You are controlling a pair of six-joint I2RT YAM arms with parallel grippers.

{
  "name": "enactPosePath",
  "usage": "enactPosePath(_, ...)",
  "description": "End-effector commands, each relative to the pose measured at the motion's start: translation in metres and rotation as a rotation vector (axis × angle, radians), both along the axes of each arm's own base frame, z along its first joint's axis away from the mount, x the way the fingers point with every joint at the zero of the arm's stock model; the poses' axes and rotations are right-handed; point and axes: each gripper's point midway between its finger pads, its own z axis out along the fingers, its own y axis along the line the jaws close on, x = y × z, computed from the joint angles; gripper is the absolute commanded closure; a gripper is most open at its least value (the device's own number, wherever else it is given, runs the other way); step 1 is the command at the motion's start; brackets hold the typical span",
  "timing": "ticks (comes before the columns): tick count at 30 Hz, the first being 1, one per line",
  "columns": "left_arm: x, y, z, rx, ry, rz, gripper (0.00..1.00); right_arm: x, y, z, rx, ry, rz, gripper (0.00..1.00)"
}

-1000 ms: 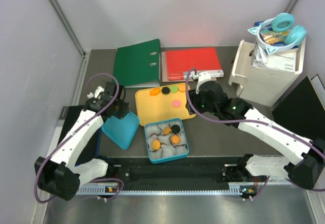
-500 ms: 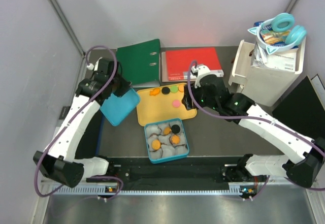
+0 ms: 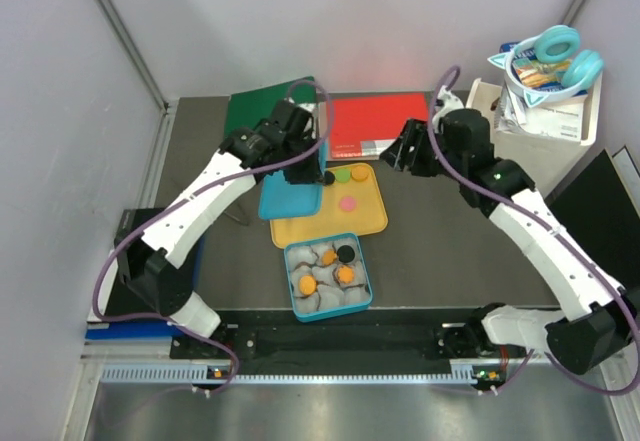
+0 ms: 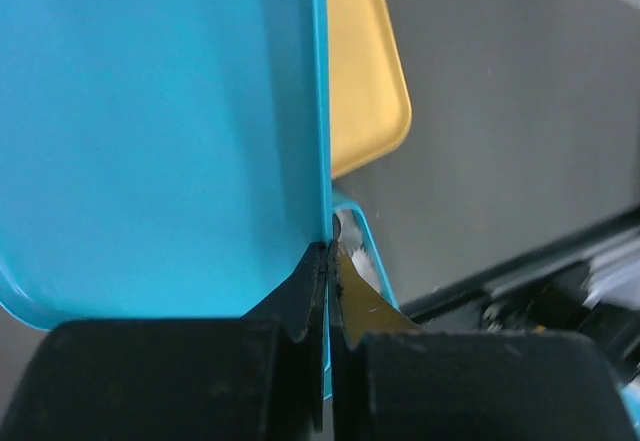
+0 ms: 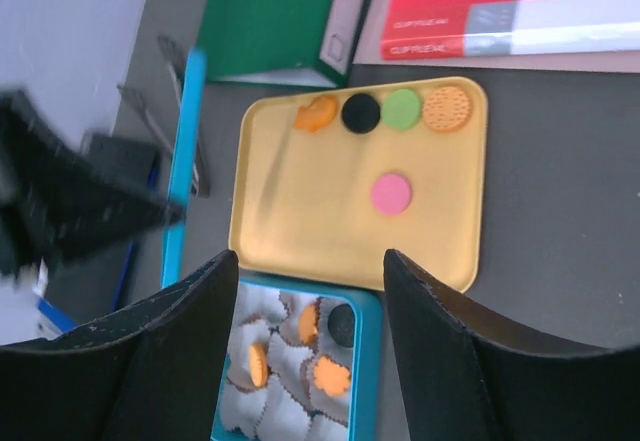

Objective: Pack the cookies

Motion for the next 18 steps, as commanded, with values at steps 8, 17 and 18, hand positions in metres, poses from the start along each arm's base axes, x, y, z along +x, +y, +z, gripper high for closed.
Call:
enactPosePath(8,-0.044,-0.028,0.05,0.071,-0.268,-0.423,1.0,0.012,0.027,-0.014,0.237,0.29,0.125,0.36)
enactPosePath(17,-0.074,-0.039,0.016,0.383,-0.42,-0.6,1.0,0.015,0.024,-0.012,0.271,0.268,0.08,0.33)
enactPosePath(18,-0.074,-0.041,0.016,0.383,-0.431,-0.593,1.0,0.017,0.021,-0.009,0.283,0.247,0.064,0.33)
